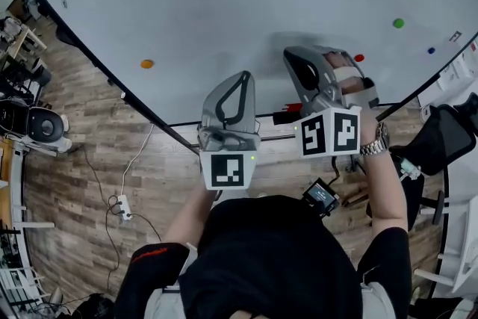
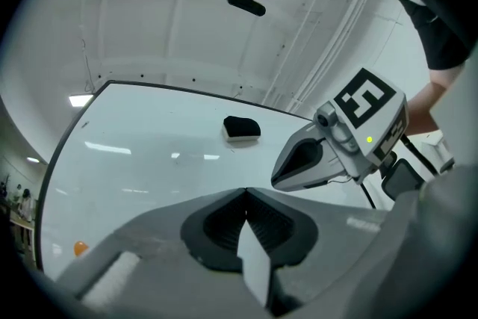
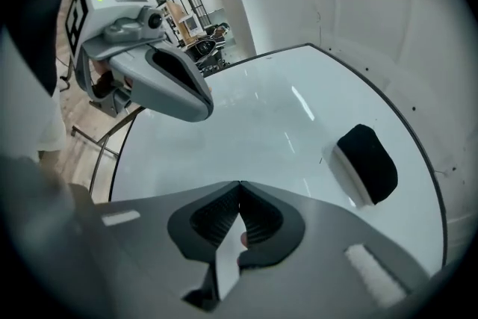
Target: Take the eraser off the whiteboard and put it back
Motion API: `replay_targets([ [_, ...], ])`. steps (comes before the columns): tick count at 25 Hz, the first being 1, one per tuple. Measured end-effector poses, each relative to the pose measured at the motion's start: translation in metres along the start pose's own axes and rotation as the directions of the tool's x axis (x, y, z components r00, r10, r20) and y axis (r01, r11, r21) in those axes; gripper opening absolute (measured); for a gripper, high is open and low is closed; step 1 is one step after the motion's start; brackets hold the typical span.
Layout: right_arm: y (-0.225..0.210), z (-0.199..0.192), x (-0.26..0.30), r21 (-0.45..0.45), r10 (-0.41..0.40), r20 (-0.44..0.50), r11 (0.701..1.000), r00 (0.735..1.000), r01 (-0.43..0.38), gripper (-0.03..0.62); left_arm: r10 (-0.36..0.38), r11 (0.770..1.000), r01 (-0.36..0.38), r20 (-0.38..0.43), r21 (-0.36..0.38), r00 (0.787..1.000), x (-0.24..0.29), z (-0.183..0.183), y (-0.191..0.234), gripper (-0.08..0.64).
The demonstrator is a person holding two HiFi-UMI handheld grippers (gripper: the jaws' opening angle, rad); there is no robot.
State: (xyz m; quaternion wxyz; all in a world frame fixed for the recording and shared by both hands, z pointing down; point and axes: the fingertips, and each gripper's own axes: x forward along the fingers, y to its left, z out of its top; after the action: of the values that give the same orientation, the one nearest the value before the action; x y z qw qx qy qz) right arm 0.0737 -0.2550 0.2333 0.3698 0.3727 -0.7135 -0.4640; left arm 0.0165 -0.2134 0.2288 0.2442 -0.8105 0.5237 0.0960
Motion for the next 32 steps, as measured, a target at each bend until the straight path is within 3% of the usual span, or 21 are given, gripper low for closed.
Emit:
replay_targets([
  [4, -0.022, 0.004, 0.004, -0.086, -0.019, -0.013, 0.996, 1.0, 0.018, 0.006, 0.007, 1.0, -0.007, 0.002, 0.029, 1.0, 0.011, 0.007, 0.002, 0.002],
  [6, -0.032, 0.004, 0.006, -0.119, -0.024, -0.032, 0.993, 0.999, 0.02, 0.051, 0.012, 0.999, -0.013, 0.006, 0.032, 1.0, 0.017, 0.01, 0.005, 0.002],
  [14, -0.075, 0.003, 0.005, -0.21, -0.074, -0.076, 0.976, 0.994, 0.057, 0.094, 0.012, 1.0, -0.013, 0.044, 0.026, 0.999, 0.036, 0.027, 0.013, 0.002],
  [22, -0.138, 0.016, -0.013, -0.238, -0.25, -0.041, 0.943, 0.967, 0.233, 0.191, 0.003, 1.0, -0.004, 0.04, 0.028, 0.999, 0.035, 0.031, 0.005, 0.002],
  [32, -0.166, 0.024, -0.003, -0.306, -0.27, -0.083, 0.923, 0.959, 0.233, 0.282, 0.031, 0.998, -0.034, 0.059, 0.044, 0.998, 0.024, 0.038, 0.013, 0.003],
])
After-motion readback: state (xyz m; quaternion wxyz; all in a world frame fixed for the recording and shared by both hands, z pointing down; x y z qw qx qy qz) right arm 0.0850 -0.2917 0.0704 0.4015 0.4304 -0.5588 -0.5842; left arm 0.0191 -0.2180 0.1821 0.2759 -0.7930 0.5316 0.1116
